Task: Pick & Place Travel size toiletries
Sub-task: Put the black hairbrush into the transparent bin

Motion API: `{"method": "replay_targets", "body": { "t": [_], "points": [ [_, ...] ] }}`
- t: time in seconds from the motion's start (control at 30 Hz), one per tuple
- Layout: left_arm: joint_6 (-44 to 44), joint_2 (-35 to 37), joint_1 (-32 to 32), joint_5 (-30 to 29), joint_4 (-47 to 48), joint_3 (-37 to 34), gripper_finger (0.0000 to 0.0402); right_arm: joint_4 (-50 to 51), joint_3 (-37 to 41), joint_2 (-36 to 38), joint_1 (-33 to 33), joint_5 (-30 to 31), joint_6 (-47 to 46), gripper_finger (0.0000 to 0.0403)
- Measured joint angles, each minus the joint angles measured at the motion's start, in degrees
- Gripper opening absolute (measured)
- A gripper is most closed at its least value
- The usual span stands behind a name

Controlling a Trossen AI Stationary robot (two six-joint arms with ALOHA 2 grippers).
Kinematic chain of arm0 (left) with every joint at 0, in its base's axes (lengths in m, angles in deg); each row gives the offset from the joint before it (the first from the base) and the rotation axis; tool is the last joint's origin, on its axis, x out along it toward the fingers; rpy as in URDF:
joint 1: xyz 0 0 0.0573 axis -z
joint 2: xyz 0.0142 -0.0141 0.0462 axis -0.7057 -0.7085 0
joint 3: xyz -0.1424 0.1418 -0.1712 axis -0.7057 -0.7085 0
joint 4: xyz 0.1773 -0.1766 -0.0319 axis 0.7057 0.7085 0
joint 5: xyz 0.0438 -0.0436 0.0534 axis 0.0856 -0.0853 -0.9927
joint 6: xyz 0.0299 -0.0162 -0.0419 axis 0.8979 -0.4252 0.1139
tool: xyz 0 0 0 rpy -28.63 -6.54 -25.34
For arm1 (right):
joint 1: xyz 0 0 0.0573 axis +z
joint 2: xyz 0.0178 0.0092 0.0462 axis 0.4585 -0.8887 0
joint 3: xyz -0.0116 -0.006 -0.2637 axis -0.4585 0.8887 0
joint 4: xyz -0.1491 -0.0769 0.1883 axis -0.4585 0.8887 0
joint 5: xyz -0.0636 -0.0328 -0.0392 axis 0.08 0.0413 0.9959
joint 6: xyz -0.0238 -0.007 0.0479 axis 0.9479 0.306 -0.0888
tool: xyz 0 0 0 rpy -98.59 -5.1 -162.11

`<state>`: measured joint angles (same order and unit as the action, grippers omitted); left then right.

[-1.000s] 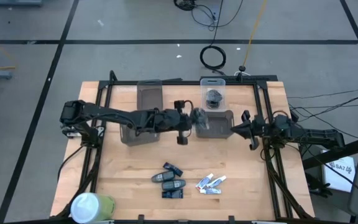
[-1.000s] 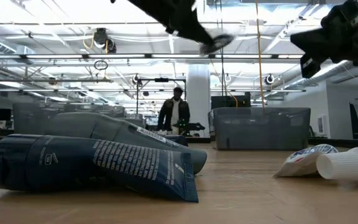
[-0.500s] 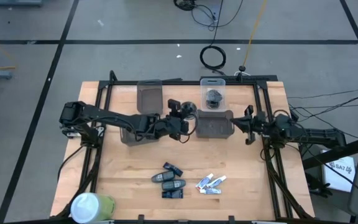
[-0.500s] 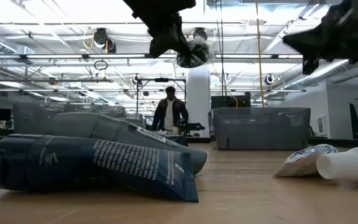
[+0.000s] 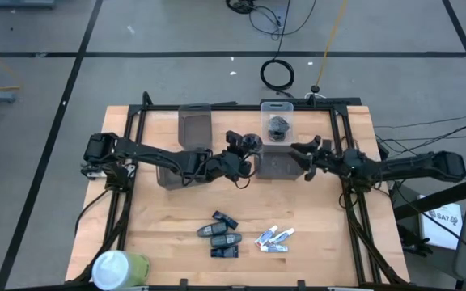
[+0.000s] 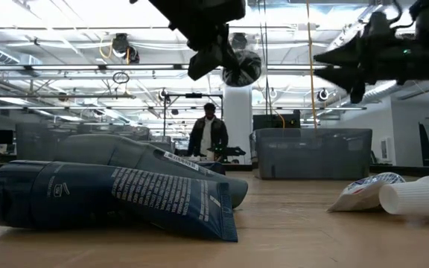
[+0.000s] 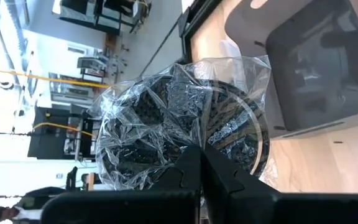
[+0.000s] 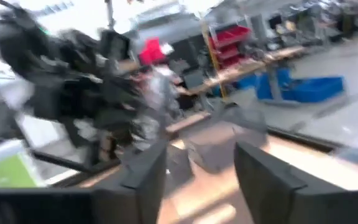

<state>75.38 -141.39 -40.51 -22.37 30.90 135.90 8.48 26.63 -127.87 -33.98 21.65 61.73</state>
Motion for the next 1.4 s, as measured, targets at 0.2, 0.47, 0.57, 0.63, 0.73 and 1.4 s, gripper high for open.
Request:
{"method": "replay_targets", "body": {
  "t": [0.2,0.47,0.57,0.63,0.73,1.4],
  "points": [
    [0.28,-0.32,-0.2,0.15,-0.1,0.02,0.0,-1.89,-6.65,-11.86,-0.03,-0.31,-0.65,0.0235],
    [0.02,-0.28,-0.24,0.18,-0.18,0.02,0.0,-3.46,-15.83,-24.95,-0.38,-5.16,-0.01,0.0237],
    [0.19,-0.28,-0.22,0.2,-0.16,0.02,0.0,-3.63,-18.47,-29.17,-0.78,-6.53,-0.08,0.0237],
    [0.12,-0.26,-0.18,0.2,-0.14,0.02,0.0,-4.07,-20.17,-31.4,-1.01,-6.56,-0.21,0.0239],
    [0.17,-0.26,-0.17,0.2,-0.14,0.02,0.0,-4.07,-22.25,-34.6,-1.26,-8.56,-0.22,0.0243],
    [-1.62,-0.23,-0.13,0.22,0.01,0.02,0.0,-6.56,-25.17,-39.19,-1.61,-12.13,4.9,0.008]
  ]
}}
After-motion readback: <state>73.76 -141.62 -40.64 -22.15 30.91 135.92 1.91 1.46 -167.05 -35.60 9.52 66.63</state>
